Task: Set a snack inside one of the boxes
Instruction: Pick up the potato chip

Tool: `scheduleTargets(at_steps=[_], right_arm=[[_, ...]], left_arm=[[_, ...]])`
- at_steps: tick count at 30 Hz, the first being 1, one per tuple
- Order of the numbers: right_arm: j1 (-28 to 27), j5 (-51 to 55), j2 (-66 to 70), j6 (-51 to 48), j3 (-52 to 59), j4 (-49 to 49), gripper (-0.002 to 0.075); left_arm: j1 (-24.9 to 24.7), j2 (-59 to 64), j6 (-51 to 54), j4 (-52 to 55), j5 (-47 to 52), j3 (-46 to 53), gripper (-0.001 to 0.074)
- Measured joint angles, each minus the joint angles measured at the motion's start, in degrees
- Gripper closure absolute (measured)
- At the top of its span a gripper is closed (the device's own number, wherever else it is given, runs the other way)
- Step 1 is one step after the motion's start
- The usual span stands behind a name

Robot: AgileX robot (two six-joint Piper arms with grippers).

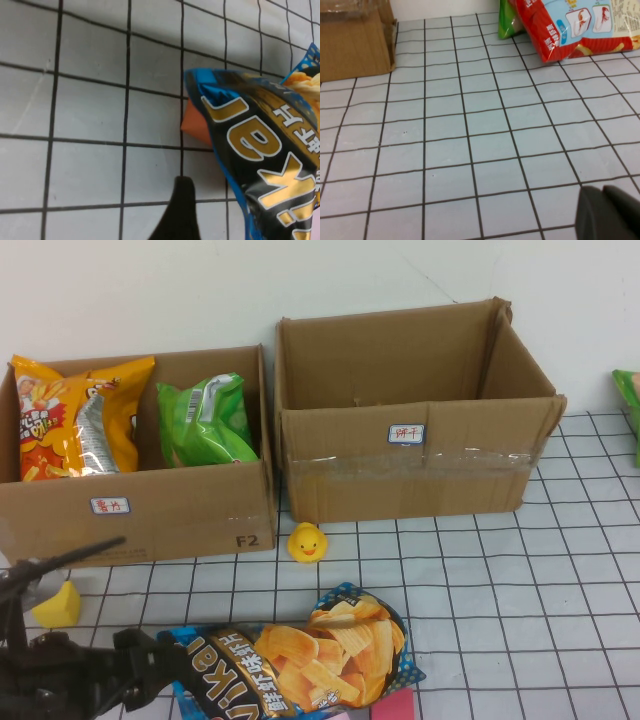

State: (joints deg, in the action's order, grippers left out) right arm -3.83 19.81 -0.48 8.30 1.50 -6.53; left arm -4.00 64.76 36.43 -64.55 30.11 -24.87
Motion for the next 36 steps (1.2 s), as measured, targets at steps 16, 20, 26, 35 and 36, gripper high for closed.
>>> scheduleTargets(at_steps=[16, 20, 26, 35, 36], right_arm=[[0.0, 0.0, 0.0, 0.0, 0.0, 0.0, 0.0727], [0.0, 0.0, 0.0, 0.0, 0.0, 0.0, 0.0727], [0.0, 0.0, 0.0, 0.0, 0.0, 0.2, 0.0727], [0.0, 0.0, 0.0, 0.0, 0.0, 0.4, 0.0727], [0.0, 0.0, 0.0, 0.0, 0.0, 0.4, 0.0727]], left_arm=[[0.0, 21.9, 25.5, -31.4, 8.8, -0.5, 0.0181], [0.0, 29.3, 28.4, -33.1, 12.4, -1.9, 0.0192], [0.0, 35.6, 30.0, -34.1, 17.5, -3.4, 0.0382], [0.0, 36.6, 33.9, -33.5, 22.9, -4.5, 0.0537], [0.0, 36.6, 34.1, -33.5, 24.5, -4.8, 0.0537]])
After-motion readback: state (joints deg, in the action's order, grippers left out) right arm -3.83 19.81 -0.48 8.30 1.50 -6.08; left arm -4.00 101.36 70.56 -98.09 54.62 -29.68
